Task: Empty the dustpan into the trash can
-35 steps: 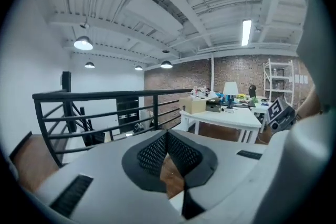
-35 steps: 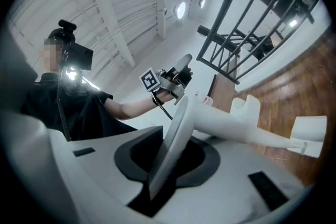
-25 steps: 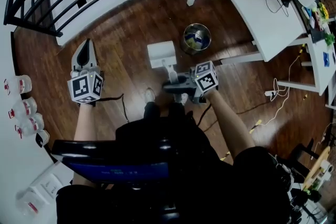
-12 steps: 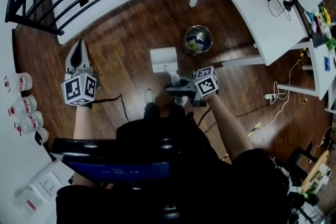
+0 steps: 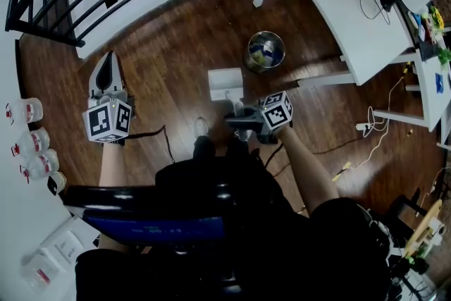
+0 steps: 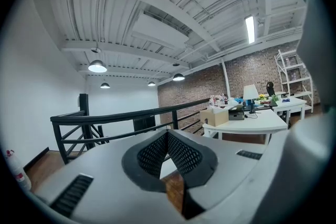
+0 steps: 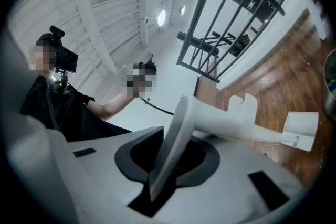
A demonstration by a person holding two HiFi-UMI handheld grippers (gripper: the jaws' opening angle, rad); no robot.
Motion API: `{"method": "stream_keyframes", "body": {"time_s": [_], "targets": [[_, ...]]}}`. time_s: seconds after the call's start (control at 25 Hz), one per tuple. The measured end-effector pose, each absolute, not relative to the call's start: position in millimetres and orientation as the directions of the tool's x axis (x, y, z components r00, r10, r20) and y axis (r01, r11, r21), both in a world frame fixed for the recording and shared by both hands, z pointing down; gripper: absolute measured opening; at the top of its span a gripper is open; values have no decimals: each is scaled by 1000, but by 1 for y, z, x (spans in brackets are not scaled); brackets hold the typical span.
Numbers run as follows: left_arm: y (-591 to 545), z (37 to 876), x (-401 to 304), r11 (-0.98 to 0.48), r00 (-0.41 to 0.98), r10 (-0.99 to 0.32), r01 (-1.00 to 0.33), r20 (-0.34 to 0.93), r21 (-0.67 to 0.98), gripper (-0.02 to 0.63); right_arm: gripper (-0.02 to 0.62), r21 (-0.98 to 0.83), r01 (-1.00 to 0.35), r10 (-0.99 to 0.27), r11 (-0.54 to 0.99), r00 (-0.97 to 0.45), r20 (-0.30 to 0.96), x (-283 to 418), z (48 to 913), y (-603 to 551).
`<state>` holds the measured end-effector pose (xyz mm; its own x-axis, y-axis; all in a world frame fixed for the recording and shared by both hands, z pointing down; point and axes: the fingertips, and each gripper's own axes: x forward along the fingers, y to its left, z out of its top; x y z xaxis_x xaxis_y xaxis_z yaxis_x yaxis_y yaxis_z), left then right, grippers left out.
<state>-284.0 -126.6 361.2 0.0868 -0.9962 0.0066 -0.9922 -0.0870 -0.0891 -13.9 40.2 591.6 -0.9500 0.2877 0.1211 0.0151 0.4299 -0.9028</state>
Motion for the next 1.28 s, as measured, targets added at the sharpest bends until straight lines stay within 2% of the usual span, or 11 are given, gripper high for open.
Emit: {"method": "stream_keyframes", "body": {"time_s": [0.28, 0.84, 1.04, 1.28], "targets": [[-129, 363, -283, -95, 95, -995, -992, 5, -88, 3, 60, -930, 18, 275, 367, -957, 91, -9, 599, 45], [-127, 362, -264, -126, 126, -992, -990, -3, -67, 3, 51, -948, 9, 329, 318, -939, 101, 2, 618, 81], [-124, 365, -261, -126, 127, -992, -990, -4, -59, 3, 83, -958, 2, 384, 286, -917, 113, 8, 623, 100], [-118, 363, -256, -128, 130, -991, -990, -14, -65, 3, 110, -968, -6, 384, 249, -917, 105, 14, 626, 108]]}}
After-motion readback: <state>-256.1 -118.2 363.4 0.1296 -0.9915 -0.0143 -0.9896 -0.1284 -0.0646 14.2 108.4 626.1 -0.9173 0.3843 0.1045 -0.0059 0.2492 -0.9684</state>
